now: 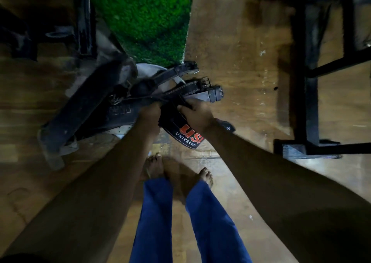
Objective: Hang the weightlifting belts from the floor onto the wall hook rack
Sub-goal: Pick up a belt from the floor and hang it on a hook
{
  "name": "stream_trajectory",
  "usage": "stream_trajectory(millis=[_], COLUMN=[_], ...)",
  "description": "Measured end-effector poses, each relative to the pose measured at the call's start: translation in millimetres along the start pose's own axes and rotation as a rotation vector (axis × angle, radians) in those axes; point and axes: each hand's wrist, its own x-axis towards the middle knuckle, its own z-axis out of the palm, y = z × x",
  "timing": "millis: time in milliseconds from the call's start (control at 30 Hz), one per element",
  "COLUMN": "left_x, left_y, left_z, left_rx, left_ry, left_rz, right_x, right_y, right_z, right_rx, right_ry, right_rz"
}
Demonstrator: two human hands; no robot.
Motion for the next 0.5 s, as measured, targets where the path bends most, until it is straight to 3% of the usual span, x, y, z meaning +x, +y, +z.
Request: stream_trajectory(millis=[67, 200, 367, 500], left_x=[-64, -122, -245, -316], left_y=[24, 45, 93, 122], left_z=[10, 13, 27, 23], left_rx=[-0.063, -0.118, -0.184, -0.174], left_ry=[-0.027, 0.085, 0.236, 0.235], left_rz=[0.008, 0.027, 0.2, 0.292], right_x=[-19, -58, -112, -151], right_y=[-18, -56, -130, -186], right_z=[-9, -37, -83, -109], right_rx=[0.068, 0.171, 0.22, 0.347], right_ry=[0.006, -0.005, 0.028, -0.033], right_rz=[0.052, 0.133, 0.094, 0.045])
